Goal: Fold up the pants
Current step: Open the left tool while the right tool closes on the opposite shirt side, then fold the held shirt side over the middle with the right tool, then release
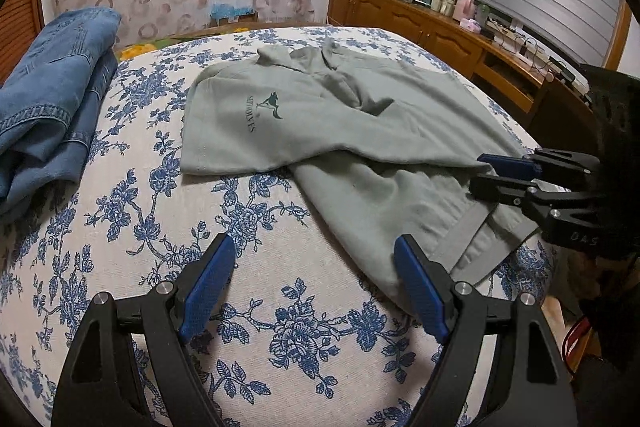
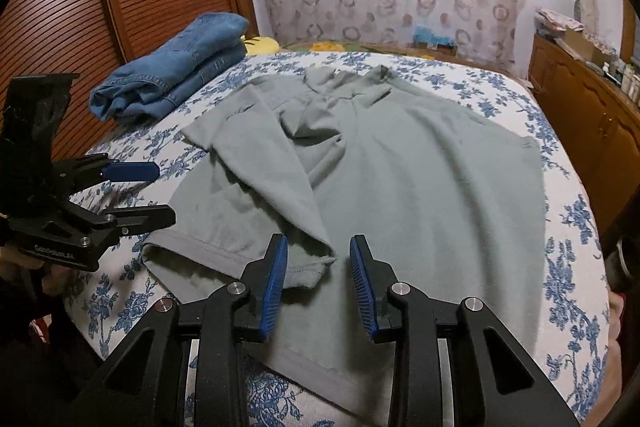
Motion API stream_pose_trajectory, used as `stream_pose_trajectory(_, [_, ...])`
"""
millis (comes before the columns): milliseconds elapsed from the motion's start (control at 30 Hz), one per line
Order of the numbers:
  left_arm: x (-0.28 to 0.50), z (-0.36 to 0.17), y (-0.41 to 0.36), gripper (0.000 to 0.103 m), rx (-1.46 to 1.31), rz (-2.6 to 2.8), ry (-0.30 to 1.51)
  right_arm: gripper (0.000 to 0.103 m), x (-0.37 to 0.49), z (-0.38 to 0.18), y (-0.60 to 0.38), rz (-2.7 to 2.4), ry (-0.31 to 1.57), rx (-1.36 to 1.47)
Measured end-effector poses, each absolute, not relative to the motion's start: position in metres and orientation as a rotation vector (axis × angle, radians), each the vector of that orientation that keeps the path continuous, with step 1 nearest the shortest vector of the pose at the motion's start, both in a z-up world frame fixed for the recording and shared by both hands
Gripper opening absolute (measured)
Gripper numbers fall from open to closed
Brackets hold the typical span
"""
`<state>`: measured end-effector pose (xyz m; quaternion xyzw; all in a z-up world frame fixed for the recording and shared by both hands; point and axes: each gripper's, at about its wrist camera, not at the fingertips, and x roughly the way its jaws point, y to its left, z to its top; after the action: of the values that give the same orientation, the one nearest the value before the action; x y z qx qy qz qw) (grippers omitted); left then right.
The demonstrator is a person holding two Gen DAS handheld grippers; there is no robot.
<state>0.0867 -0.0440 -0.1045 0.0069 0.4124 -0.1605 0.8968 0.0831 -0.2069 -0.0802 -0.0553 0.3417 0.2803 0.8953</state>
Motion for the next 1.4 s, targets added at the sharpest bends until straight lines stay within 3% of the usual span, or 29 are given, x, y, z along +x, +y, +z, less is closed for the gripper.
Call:
stream_pose_trajectory(233, [0.087,-0.105,-0.045,0.082,0.026,-0.327,0.849,0.032,0.082,-0.080,-0.196,0.597,0.717,-0.121])
stream_pose_trajectory(333, [0.087,-0.105,-0.045,0.082,0.025,-0.327,0.848,0.027,0.082,-0.081,-0.196,0.597,0.712,-0.123])
stream_pose_trajectory(467, [0.087,-0.105,-0.043,0.082,0.006,-0.325,0.843,0.011,0.080,-0.081,-0.195,0.600,0.696,-0.130])
stream_pose_trajectory(567, [0.087,-0.105,-0.043,0.082,0.004,-0.323,0.844,0.007,0.076,-0.077,-0.195,0.612,0.667,-0.128])
stream_pose_trajectory(1400, [0.084,-0.066,-0.073,0.082,0.067,-0.360,0.759,0.004,0.008,-0.024,-0.229,0.482,0.388,-0.172])
